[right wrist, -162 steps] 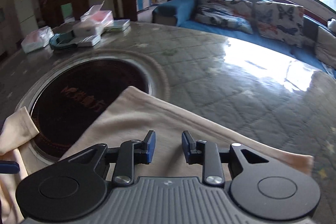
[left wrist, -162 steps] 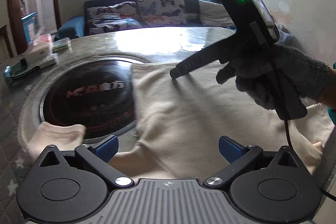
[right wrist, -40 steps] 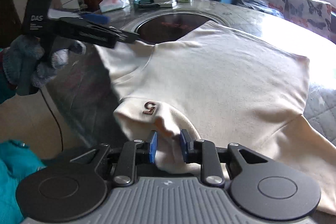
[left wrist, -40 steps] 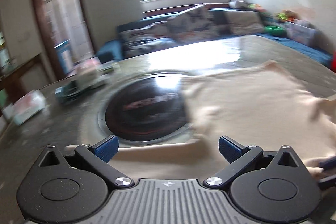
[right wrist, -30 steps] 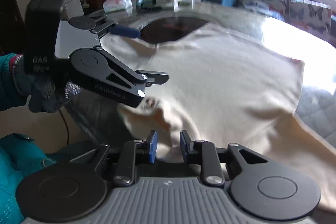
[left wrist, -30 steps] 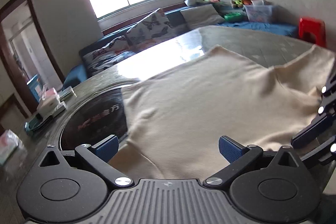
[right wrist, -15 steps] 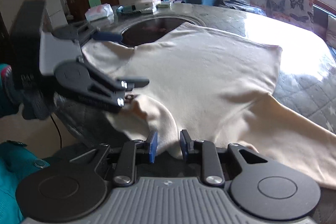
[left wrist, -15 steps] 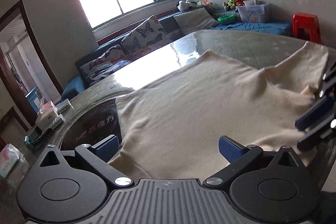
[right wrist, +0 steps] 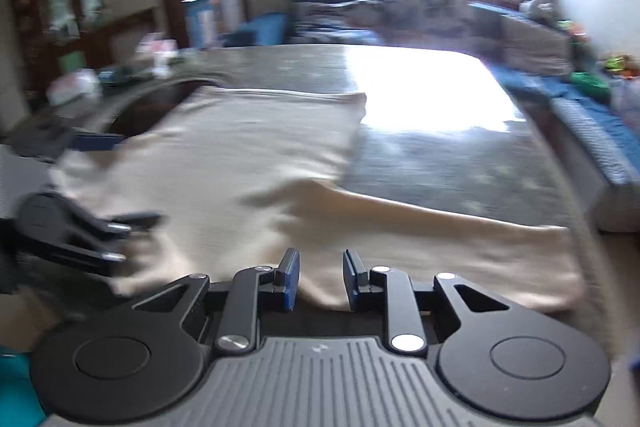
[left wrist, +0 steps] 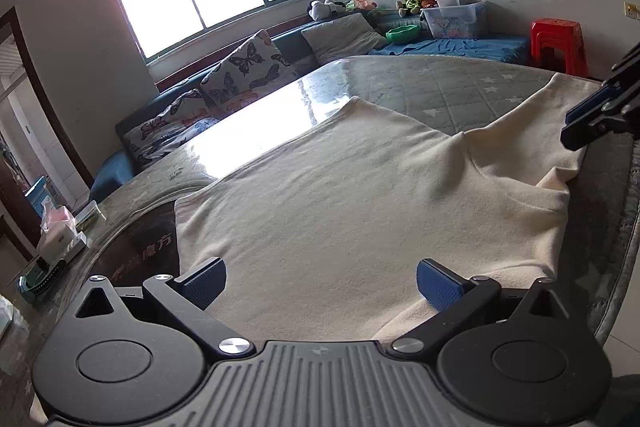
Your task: Fold clothes
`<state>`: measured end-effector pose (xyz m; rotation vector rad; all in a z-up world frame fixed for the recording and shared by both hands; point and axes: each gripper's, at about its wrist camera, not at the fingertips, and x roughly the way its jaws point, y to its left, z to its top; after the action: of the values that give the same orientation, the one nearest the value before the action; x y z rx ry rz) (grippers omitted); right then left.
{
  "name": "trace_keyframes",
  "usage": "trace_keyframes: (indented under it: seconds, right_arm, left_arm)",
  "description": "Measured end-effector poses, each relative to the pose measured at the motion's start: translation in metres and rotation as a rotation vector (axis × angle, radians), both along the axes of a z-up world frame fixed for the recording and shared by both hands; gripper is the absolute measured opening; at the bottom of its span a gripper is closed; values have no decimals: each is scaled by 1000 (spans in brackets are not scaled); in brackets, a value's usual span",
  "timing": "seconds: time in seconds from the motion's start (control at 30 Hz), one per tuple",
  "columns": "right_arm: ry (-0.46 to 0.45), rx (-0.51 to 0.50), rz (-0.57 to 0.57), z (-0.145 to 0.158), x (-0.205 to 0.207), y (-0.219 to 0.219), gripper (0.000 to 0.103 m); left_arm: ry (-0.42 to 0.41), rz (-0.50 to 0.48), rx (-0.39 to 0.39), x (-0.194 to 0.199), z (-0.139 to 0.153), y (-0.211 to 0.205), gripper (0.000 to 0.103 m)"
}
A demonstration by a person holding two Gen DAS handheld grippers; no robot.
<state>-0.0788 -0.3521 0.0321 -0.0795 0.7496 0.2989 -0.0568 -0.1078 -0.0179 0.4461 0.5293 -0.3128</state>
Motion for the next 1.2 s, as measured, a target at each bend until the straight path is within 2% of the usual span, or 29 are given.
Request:
trace_keyframes:
  seconds: [0.23, 0.33, 0.43, 0.6, 0.67, 0.7, 0.8, 0.93, 1.07, 1.2]
  right_arm:
    - [-8, -44, -346, -21, 13, -72, 24]
    - [-3, -67, -461, -31, 19, -95, 24]
    - [-6, -41, -542, -37, 21, -110, 25]
    - [-23, -1, -574, -40, 24, -124, 25]
    - [-30, 17, -565, -41, 25, -129, 21]
    - [-34, 26, -561, -42, 26, -131, 11]
    - [-60, 17, -565, -36, 32, -135, 5]
    - [-117, 9, -555, -26, 42, -139, 4]
    - [-92, 9, -549, -36, 50, -141, 4]
    - [-88, 38, -554, -44, 48, -144, 9]
  left_arm:
    - [-7, -46, -17, 0, 6, -16, 103]
    - [-5, -69, -16, 1, 6, -25, 103]
    - [1, -87, -17, 1, 5, -33, 103]
    - [16, -107, -9, 1, 0, -41, 103]
    - [22, -112, -5, 0, -1, -44, 103]
    - [25, -117, -4, 0, -2, -45, 103]
    - [30, -128, 8, -2, -4, -48, 103]
    - [39, -136, 21, -3, -7, -51, 103]
    - [39, -136, 23, -4, -6, -53, 103]
    - [28, -133, 16, -2, 1, -52, 103]
